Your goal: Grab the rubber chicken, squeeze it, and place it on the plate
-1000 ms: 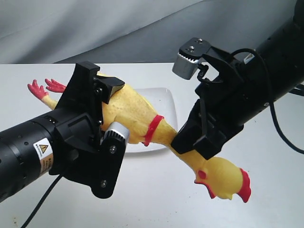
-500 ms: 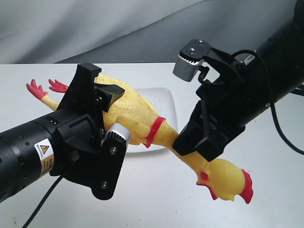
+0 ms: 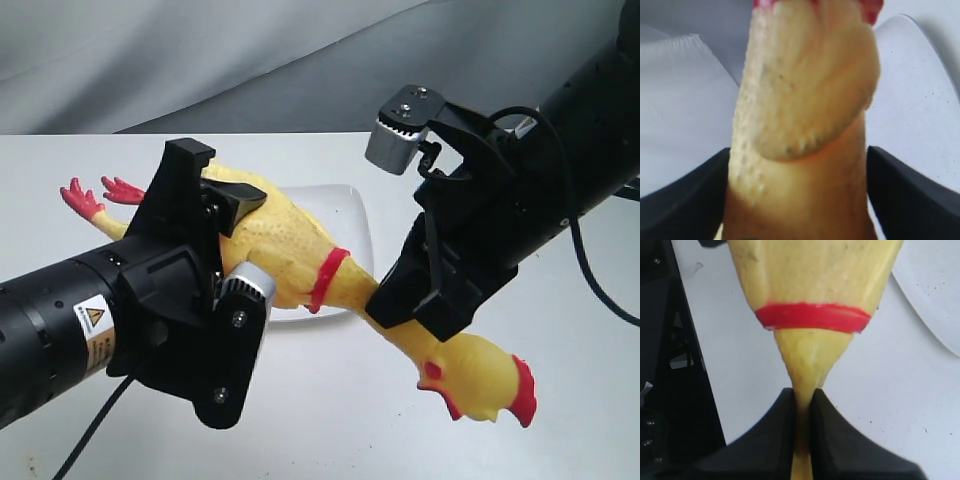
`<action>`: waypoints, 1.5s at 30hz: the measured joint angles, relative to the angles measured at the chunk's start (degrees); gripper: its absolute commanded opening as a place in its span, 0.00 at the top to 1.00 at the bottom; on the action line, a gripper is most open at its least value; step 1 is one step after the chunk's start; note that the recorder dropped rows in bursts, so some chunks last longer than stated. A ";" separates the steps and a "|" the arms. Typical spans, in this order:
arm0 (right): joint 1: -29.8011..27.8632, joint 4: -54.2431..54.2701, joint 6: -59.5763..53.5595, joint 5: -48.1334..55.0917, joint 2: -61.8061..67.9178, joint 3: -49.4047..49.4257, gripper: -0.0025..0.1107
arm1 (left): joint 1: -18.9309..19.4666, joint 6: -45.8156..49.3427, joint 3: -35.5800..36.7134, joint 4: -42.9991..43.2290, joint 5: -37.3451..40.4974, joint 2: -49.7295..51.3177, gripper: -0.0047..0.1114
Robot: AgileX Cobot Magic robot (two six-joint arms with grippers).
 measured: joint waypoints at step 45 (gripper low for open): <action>0.00 -0.65 6.08 -5.60 0.00 0.21 0.98 | -1.59 -1.73 0.00 0.27 -3.52 0.00 0.74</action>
